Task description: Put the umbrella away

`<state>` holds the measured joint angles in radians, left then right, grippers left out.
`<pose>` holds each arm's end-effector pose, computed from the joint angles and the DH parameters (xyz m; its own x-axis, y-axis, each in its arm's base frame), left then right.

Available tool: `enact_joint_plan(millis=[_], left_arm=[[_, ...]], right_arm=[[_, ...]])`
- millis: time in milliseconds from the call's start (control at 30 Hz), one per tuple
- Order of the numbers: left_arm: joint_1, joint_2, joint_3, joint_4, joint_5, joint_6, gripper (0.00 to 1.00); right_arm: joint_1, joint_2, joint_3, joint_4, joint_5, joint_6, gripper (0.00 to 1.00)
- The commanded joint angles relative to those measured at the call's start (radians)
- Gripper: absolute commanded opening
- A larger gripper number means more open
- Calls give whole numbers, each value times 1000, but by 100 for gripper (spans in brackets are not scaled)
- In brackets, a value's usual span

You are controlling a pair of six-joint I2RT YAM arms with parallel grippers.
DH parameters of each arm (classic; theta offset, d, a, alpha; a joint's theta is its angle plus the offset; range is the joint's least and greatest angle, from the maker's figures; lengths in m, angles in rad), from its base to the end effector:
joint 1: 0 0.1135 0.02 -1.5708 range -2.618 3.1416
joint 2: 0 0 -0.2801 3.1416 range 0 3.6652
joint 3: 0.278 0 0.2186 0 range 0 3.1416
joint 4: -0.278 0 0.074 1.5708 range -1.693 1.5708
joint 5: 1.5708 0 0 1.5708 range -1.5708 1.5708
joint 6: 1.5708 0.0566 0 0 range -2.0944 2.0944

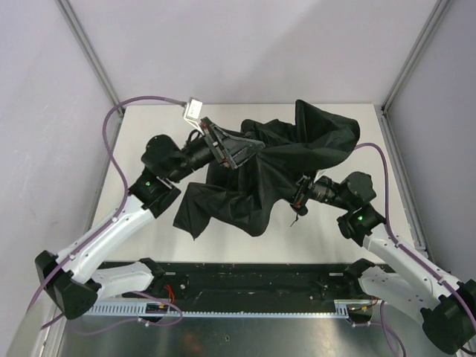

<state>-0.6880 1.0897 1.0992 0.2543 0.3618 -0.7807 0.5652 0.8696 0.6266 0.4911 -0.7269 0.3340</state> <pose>0.1592 -0.1568 0.4569 -0.4606 -0.4734 -0.7508 0.7512 0.2426 -0.6139 0.1238 0.1231 0.3637 -0.1136 0.2180 -0.9693 -0.9600 0.2271 0.1636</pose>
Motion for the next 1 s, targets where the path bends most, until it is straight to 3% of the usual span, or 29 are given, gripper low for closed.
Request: enact_joint_plan(millis=[0, 100, 167, 267, 400, 433, 500, 600, 733, 833, 967], left_arm=[[-21, 37, 61, 7, 6, 34, 100], [-27, 60, 66, 15, 9, 27, 98], [-28, 72, 71, 22, 12, 24, 91], [-27, 79, 80, 32, 11, 21, 69], [-10, 86, 90, 40, 18, 0, 29], [-2, 85, 91, 43, 19, -5, 21], [14, 82, 90, 43, 14, -19, 7], [47, 70, 81, 44, -3, -36, 1], [110, 35, 62, 39, -85, -16, 0], [141, 22, 74, 3, -185, 33, 0], [145, 35, 98, -45, -282, 78, 0]], right_arm=[[2, -17, 18, 112, -24, 6, 0], [5, -10, 18, 112, -43, 7, 0], [9, -5, 18, 107, -55, 6, 0], [15, -6, 18, 83, -64, -8, 0], [12, -24, 18, -5, -6, -18, 0], [11, -31, 18, -38, 26, -18, 3], [10, -48, 21, -119, 108, -11, 28], [15, -83, 23, -258, 241, 18, 59], [38, -183, 42, -483, 445, 77, 78], [105, -239, 89, -601, 551, 80, 82], [310, -217, 174, -603, 760, -8, 83]])
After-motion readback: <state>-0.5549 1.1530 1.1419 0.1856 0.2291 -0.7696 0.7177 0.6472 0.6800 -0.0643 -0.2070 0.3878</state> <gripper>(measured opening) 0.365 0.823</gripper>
